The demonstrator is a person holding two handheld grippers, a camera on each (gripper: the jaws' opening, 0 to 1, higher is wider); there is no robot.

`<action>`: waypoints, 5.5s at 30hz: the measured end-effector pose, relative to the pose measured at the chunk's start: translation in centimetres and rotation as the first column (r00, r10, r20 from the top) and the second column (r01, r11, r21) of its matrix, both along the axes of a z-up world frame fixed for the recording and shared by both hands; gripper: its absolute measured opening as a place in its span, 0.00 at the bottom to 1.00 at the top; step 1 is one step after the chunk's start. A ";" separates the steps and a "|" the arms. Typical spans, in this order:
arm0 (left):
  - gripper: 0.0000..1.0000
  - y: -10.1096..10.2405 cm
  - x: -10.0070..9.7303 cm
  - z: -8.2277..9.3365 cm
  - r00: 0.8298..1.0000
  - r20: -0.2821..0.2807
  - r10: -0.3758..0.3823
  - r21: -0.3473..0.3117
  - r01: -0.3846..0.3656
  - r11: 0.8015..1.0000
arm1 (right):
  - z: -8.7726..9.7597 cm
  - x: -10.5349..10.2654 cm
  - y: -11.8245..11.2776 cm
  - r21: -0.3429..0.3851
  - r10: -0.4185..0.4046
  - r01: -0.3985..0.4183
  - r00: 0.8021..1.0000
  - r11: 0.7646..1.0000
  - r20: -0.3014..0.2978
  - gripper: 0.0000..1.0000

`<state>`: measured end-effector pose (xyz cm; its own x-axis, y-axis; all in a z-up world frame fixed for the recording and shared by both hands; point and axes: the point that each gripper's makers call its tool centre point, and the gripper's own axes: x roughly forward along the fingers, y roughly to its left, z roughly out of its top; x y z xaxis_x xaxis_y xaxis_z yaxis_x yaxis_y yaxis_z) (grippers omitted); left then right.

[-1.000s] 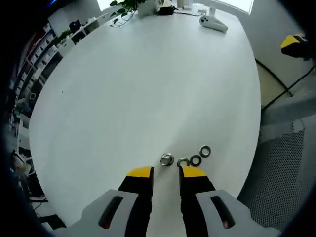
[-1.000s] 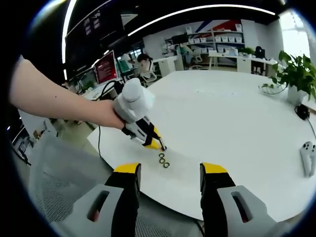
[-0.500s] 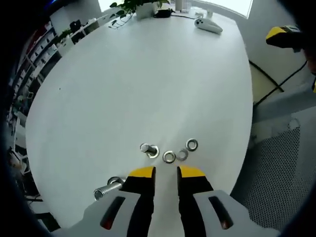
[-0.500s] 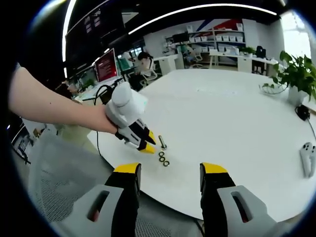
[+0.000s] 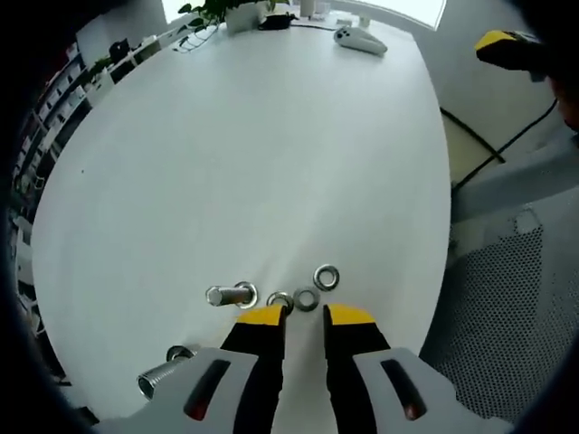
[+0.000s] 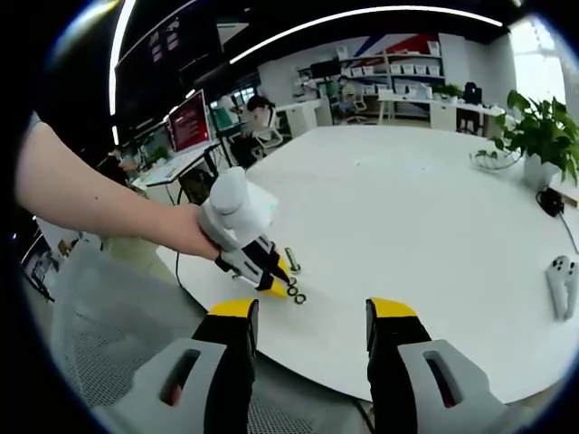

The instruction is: Place the washer onto the threaded stud by aligning its center hole with the stud, sliding it down to the base, and recovering from edge contact or off-axis alignment until the washer reaches the visible bottom stop.

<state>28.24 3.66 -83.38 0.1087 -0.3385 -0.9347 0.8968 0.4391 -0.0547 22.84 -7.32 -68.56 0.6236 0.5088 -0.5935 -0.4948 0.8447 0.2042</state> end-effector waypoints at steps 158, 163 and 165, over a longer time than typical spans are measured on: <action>0.08 1.1 3.8 1.1 0.995 0.095 0.042 0.080 -0.050 0.996 | 0.0 0.2 -0.3 0.017 -0.017 0.016 1.000 1.000 0.003 0.46; 0.09 1.2 3.5 0.3 0.995 0.092 0.044 0.088 -0.053 0.995 | 0.0 0.2 -0.4 0.017 -0.022 0.022 1.000 1.000 -0.001 0.46; 0.09 1.1 3.6 0.4 0.994 0.092 0.057 0.077 -0.064 0.995 | 0.0 0.2 -0.5 0.018 -0.025 0.025 1.000 1.000 -0.002 0.46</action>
<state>31.83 4.72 -82.96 0.2116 -0.2535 -0.9439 0.8681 0.4924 0.0624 23.05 -7.80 -68.61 0.6352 0.5035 -0.5856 -0.4730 0.8531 0.2203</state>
